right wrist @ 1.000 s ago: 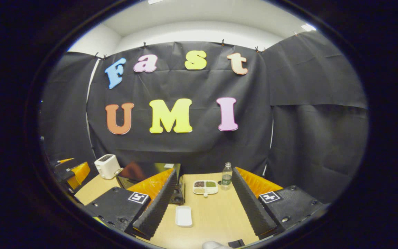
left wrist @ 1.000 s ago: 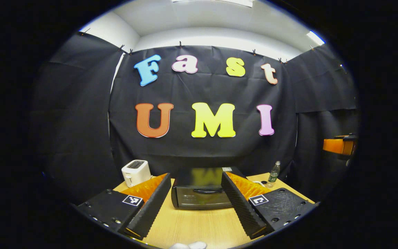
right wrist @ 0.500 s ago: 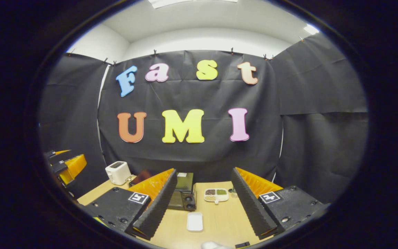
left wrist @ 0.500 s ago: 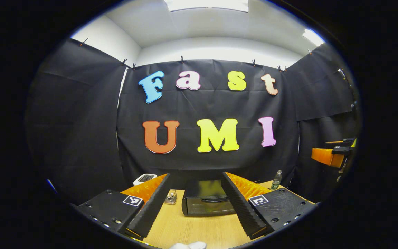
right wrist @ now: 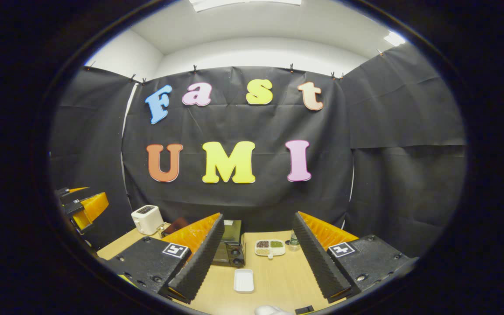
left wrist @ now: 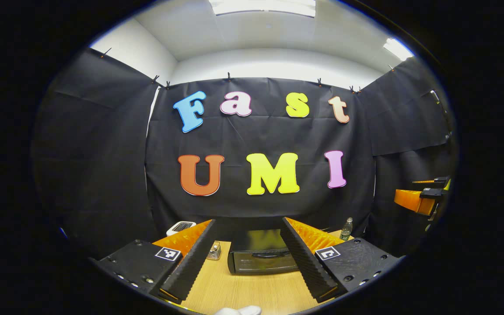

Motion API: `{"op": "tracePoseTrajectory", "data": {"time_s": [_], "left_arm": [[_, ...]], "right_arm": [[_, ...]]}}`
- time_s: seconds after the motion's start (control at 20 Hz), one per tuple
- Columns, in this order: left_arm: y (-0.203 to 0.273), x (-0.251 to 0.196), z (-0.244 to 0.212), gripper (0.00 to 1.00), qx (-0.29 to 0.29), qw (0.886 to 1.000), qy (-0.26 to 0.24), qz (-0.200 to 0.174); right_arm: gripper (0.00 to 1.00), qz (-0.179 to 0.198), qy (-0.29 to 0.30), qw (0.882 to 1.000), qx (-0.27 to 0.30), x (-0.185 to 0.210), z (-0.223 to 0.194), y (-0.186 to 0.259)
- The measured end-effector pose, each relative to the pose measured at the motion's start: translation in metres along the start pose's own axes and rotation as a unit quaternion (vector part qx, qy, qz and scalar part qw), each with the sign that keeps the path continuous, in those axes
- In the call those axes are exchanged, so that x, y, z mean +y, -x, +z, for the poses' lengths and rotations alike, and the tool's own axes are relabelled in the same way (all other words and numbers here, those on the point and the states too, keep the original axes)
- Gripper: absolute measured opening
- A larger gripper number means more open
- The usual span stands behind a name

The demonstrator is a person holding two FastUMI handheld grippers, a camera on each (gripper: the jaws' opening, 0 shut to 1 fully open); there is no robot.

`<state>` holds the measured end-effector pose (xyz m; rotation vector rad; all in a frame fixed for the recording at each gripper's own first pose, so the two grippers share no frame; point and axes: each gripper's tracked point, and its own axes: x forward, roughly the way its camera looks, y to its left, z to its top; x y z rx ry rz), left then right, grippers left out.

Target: Open the electric oven with the left hand, put the food in, and close the electric oven.

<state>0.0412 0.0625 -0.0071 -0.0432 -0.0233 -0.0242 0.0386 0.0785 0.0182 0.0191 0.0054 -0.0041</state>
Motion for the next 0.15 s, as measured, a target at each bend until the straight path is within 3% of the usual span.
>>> {"op": "tracePoseTrajectory", "data": {"time_s": [0.05,0.15], "left_arm": [[0.0012,0.0,0.0022,0.96,-0.001,1.0,-0.002,-0.001],[0.0039,-0.0003,0.0048,0.96,-0.003,1.0,-0.004,0.0]], "right_arm": [[1.0,0.0,0.001,1.0,0.0,0.0002,0.0002,0.0021],[1.0,0.001,0.001,1.0,0.0,-0.0007,0.0003,0.0041]]}}
